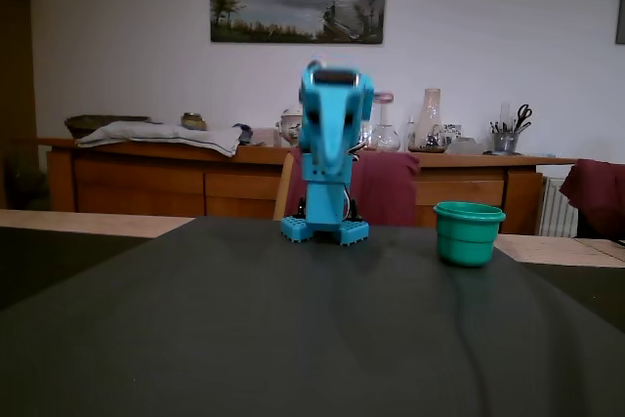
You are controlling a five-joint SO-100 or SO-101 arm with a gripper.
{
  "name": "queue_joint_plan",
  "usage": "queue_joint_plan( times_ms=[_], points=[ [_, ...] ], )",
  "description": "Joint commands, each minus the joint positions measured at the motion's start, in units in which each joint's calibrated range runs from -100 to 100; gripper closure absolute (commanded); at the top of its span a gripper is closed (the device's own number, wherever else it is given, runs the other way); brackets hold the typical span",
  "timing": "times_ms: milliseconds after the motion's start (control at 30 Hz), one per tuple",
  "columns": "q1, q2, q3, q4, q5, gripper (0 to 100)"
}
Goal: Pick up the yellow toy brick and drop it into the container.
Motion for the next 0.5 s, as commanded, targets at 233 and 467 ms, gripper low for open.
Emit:
queue_joint_plan(
  times_ms=[233,467],
  points=[
    [-0.1,0.1,5.0,-1.6,1.4,100],
    [-0.6,-0.3,5.0,7.0,1.4,100]
  ],
)
